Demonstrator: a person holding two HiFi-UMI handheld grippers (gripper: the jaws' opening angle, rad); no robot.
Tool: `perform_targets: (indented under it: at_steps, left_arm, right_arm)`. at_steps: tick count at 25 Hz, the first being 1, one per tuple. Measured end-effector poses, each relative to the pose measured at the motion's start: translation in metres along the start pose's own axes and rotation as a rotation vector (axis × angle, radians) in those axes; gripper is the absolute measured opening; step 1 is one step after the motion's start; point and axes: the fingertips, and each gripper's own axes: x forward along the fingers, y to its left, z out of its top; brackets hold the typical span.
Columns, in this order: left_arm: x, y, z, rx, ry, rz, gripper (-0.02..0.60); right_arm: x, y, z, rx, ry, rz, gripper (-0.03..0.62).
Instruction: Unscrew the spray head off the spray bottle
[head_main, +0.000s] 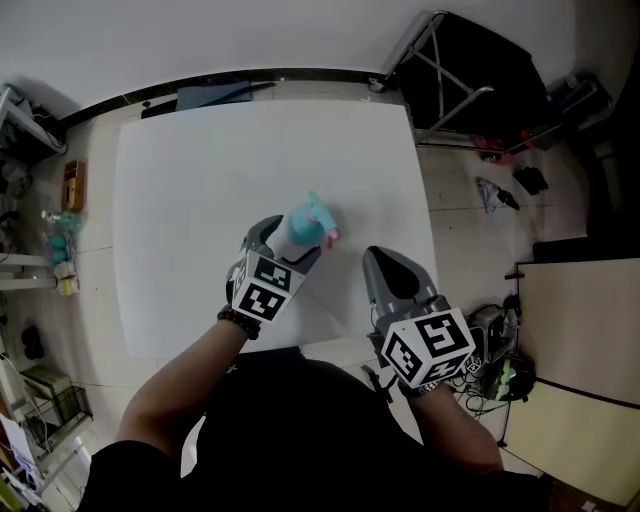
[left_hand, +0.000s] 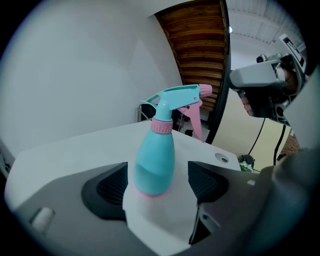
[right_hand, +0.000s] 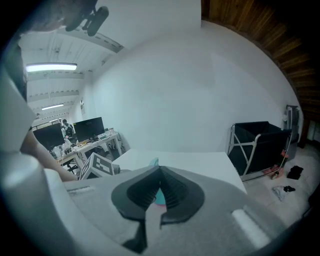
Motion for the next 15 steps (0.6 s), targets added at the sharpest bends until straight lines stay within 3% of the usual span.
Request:
perform_targets:
  at_steps: [15]
  left_arm:
    - [0.034,-0.002,-0.009,0.05,-0.001,-0.038,0.441]
  right_arm:
    - [0.001,-0.006,-0.006,0.001,0.042,-0.031,-0.009]
